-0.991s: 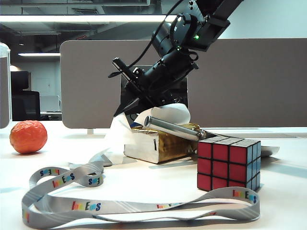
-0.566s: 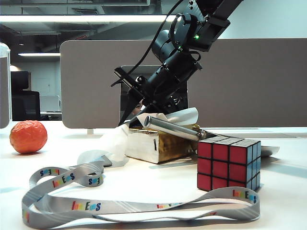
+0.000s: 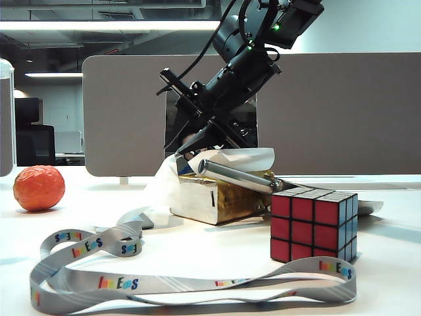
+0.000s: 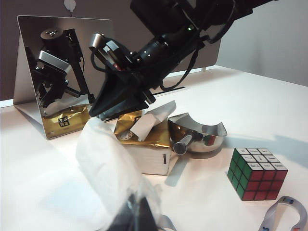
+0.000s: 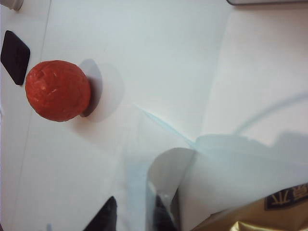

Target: Pull out a tissue from the tissue box and use it to cover the ID card on the tabletop.

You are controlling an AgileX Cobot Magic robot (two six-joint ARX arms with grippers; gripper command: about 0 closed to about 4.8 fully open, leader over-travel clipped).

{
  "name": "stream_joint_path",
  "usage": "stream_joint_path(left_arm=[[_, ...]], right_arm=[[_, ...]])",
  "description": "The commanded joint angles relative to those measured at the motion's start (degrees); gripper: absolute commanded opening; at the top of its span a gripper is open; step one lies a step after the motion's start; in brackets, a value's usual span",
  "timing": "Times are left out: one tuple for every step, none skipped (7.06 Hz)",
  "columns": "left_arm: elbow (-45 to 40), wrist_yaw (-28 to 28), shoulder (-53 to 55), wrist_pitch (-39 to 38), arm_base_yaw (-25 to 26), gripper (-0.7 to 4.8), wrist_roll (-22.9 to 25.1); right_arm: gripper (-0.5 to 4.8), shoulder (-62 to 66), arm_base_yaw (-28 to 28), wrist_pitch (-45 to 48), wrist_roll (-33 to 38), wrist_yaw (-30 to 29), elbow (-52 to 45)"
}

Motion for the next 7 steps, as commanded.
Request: stream_joint_path(left_arm=[[0.17,0.13,0.04,0.28,-0.07,-0.06,-0.11],[0.17,0.13,0.04,0.28,-0.07,-0.06,-0.13],[0.17,0.15,0.04,0.28,-0.07,-0.06,-0.13],[0.17,0.15,0.04,0.28,-0.07,-0.06,-0.13],[0.17,0.13,0.04,0.28,-0.07,-0.06,-0.13],[0.17,0.13,0.04,0.28,-0.07,-0.06,-0.13],[0.17,0.07,0.04,0.28,-0.07,-0.06,-0.11]], right_arm=[[1.19,-0.7,0.0,1.42,-0.35,0.13,0.17],[1.19,-0.96,-0.07,2.86,-0.35,0.46,0.17],[1.22,-1.77,-0.31,4.57,-0.35,2.36,0.2],[1.22,-3.69,-1.25,7.1,-0.39,6.82,0.2],[1.23,-5.4,-2.49,9.68,-1.64,7.61,0.2],[1.23,-6.29,-2.95,10.01,-2.19,7.8,0.2],[1.16,-9.31,-4.26,8.72,-7.15,11.67,0.15]])
